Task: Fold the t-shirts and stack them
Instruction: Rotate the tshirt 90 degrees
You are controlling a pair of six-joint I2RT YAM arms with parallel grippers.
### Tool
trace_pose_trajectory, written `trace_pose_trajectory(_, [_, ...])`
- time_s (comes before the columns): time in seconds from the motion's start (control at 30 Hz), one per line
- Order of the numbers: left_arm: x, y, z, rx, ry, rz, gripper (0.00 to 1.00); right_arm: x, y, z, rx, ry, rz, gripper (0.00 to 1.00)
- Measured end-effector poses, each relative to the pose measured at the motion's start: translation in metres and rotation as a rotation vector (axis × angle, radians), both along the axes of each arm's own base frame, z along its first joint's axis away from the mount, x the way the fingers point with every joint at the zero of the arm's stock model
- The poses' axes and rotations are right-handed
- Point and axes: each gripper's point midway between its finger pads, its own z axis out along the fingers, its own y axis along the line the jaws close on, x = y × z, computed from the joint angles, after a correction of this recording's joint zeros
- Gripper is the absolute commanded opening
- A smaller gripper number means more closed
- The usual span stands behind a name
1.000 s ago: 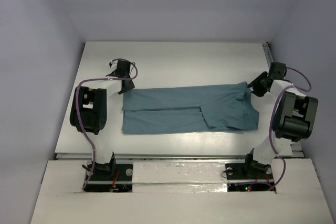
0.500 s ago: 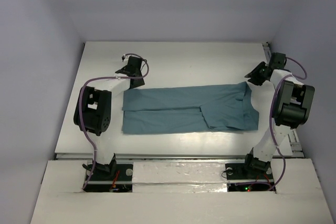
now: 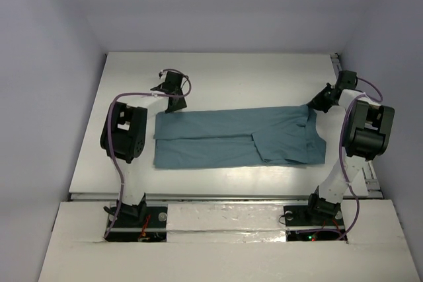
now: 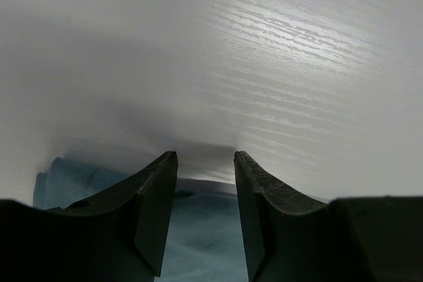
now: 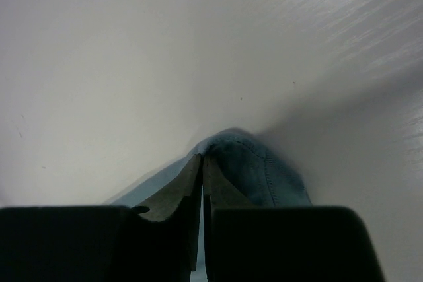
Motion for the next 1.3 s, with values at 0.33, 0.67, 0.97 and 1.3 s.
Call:
trace_pose_trajectory(0.33, [0.01, 0.025, 0.0, -0.03, -0.036, 0.082, 0.38, -0.005, -0.021, -0.003, -0.077, 0.043, -0.102, 0.01])
trace_pose_trajectory(0.67, [0.006, 0.039, 0.002, -0.026, -0.041, 0.113, 0.38, -0.001, -0.048, 0.014, -0.131, 0.029, -0.176, 0.58])
trace_pose_trajectory(0.97, [-0.003, 0.037, 0.038, -0.022, -0.065, 0.076, 0.39, -0.039, -0.007, 0.084, -0.157, -0.115, -0.136, 0.0])
trace_pose_trajectory(1.3, [-0.043, -0.018, 0.142, -0.105, -0.275, -0.093, 0.28, -0.1, 0.161, 0.024, -0.076, 0.018, 0.259, 0.0])
